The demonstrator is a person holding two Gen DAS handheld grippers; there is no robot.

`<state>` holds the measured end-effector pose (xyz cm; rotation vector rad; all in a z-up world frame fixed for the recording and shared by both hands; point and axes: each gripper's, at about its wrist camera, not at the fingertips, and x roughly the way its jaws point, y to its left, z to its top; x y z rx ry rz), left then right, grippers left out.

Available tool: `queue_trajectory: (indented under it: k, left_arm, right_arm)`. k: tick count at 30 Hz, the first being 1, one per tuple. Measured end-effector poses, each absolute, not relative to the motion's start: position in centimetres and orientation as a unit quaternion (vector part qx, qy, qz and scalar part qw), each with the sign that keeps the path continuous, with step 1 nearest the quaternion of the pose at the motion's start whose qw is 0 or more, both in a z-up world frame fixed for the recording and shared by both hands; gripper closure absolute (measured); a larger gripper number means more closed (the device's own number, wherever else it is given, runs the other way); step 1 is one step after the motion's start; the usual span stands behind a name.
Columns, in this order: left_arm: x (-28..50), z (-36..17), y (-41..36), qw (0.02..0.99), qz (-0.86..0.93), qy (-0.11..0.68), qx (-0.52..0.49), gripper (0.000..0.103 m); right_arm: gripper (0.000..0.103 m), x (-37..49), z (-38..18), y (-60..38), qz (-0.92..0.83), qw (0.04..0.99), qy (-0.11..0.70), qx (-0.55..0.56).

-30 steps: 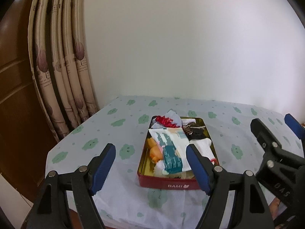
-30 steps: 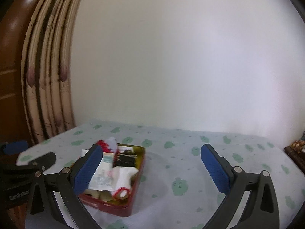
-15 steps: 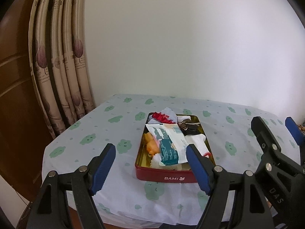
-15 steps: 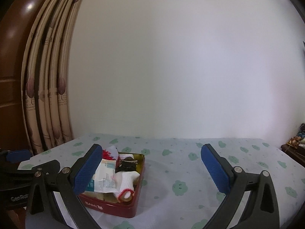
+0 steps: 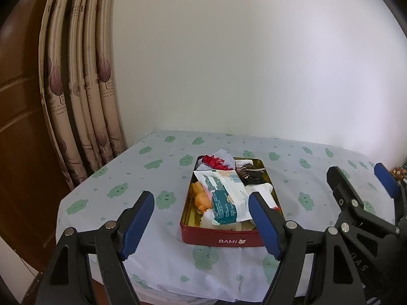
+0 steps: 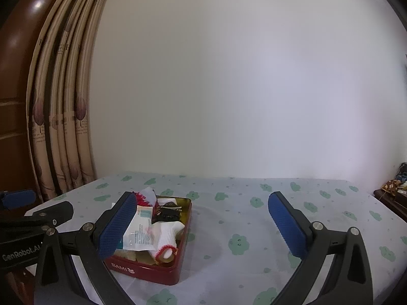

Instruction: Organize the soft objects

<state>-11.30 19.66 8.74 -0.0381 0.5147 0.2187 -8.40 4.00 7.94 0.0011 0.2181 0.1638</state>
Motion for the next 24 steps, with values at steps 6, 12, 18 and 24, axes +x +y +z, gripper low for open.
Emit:
queue_trajectory:
  k: [6,12,18,24]
  left_arm:
    - [-11.6,9.0,20.4,0.962,0.116,0.246,-0.036,0.022]
    - [-11.4,8.9,20.7,0.959,0.120,0.255,-0.042,0.022]
    - [-11.1,8.6,20.9,0.955,0.126,0.263,-0.046,0.022]
    - [-10.9,8.4,20.7,0.954,0.126,0.268,-0.039,0.022]
  right_arm:
    - [0.000,-8.5,7.9,4.2,0.091,0.990,0.109,-0.009]
    - [0.000,-8.4,7.9,3.9,0.088,0.989,0.115,-0.002]
    - [0.000,-8.2,7.8,3.9,0.088,0.989,0.122,-0.001]
    - [0.000,-8.4,7.7,4.2,0.090,0.989,0.120,-0.007]
